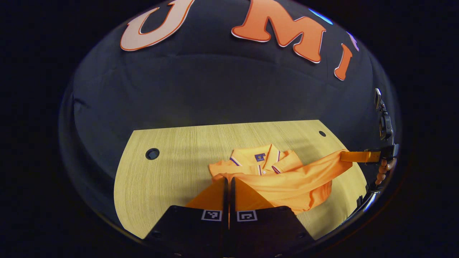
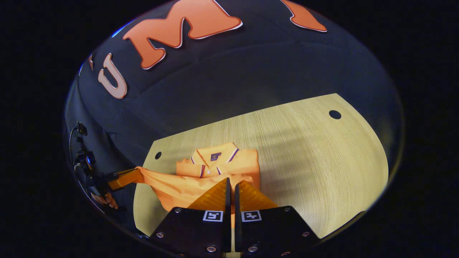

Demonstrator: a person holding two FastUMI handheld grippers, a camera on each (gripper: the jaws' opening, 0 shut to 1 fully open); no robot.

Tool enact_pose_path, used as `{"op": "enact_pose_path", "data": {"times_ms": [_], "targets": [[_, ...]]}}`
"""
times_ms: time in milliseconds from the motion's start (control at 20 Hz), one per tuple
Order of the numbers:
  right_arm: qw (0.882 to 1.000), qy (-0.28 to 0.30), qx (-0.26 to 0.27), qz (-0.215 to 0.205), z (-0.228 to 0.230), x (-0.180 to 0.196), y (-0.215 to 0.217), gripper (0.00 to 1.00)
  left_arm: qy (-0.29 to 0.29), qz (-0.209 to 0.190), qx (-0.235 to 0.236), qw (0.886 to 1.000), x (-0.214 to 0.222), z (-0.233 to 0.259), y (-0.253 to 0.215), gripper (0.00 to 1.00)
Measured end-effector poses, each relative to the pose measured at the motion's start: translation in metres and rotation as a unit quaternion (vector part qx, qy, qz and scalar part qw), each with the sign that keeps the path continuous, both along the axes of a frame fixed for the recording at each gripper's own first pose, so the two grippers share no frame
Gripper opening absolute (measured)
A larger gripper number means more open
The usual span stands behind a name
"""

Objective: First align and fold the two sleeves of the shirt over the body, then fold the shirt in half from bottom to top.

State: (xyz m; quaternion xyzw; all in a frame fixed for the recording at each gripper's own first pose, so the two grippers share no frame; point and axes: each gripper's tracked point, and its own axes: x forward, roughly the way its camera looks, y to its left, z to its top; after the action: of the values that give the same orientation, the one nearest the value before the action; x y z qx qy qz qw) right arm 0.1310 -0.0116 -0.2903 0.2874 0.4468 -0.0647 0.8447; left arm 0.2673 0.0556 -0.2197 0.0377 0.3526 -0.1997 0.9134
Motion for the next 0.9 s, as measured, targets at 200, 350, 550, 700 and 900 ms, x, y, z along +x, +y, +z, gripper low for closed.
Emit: {"op": "enact_pose_path", "data": {"times_ms": [200, 350, 550, 700, 900], "targets": [[1.000, 0.020, -0.007, 0.002, -0.029, 0.036, -0.010, 0.05, 0.019, 0.010, -0.002, 1.000, 0.040, -0.021, -0.006, 0.01], [0.999, 0.039, -0.009, -0.012, -0.055, 0.063, -0.016, 0.04, 0.033, 0.018, 0.011, 0.999, 0.068, -0.038, -0.007, 0.01], [0.997, 0.070, 0.021, -0.034, -0.080, 0.093, -0.019, 0.06, 0.047, 0.027, 0.034, 0.998, 0.101, -0.057, -0.006, 0.05], [0.995, 0.047, 0.034, -0.076, -0.071, 0.114, -0.039, 0.27, 0.001, 0.042, 0.031, 0.999, 0.125, -0.034, -0.004, 0.42], [0.998, 0.025, -0.016, -0.062, -0.051, 0.103, -0.050, 0.70, -0.028, 0.041, 0.026, 0.998, 0.113, 0.001, -0.001, 0.93]]}}
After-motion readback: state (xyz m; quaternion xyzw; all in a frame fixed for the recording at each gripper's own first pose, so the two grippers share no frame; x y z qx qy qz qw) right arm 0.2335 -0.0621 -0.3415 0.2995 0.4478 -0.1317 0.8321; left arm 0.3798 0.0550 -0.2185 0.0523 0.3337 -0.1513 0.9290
